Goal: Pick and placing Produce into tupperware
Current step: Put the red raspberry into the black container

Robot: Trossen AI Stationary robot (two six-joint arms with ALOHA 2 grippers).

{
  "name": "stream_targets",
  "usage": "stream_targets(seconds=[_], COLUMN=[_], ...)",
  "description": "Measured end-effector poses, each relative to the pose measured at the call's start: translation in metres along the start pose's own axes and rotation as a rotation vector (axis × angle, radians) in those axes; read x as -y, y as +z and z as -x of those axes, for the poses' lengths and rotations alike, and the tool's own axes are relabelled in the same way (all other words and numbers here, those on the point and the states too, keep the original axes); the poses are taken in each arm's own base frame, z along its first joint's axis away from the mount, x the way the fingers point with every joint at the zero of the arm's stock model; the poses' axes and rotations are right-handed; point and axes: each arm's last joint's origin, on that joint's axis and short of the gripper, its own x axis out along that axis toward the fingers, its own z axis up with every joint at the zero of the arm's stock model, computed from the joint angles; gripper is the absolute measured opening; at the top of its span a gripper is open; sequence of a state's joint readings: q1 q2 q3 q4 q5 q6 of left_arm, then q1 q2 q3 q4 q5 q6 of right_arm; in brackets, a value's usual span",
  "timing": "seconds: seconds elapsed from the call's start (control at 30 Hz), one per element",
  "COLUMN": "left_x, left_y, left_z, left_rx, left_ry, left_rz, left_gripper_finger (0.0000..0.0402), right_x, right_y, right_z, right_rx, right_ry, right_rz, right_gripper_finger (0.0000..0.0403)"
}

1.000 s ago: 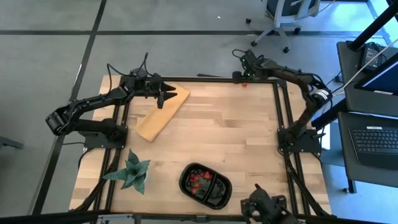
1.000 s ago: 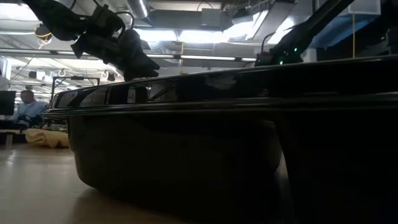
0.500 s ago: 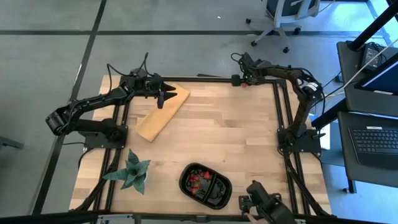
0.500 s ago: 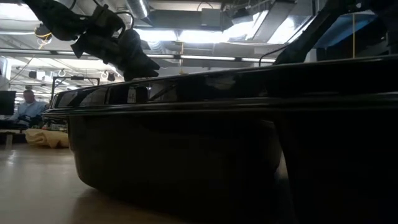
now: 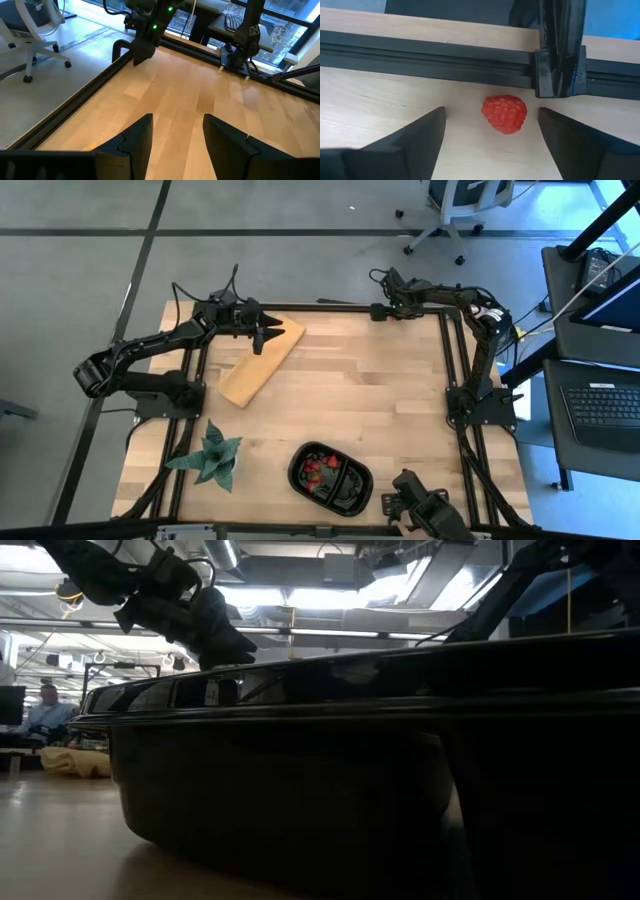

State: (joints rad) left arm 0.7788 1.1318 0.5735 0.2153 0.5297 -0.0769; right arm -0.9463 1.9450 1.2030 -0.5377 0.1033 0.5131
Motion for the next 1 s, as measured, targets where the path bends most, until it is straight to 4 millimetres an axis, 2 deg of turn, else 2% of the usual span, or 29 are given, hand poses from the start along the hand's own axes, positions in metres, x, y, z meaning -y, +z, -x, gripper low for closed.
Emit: stream_targets(seconds=[0.7, 1.0], left_x=[0.0, 0.0], left_y=[-0.0001, -0.0001], left_z=[0.0, 0.0], left_rx=[0.0, 0.0], left_ry=[0.0, 0.0], left_rz=[-0.001, -0.001], left_gripper_finger=[0.0166, 0.0166], right_x=[0.0005, 0.0007], right_y=[0.0038, 0.0036], right_z=[-0.0011, -0.001], right_rx=[0.031, 0.029], right_ry=[0.007, 0.004], right_rz=[0.039, 0.042], right_gripper_finger=[0.0162, 0.0113])
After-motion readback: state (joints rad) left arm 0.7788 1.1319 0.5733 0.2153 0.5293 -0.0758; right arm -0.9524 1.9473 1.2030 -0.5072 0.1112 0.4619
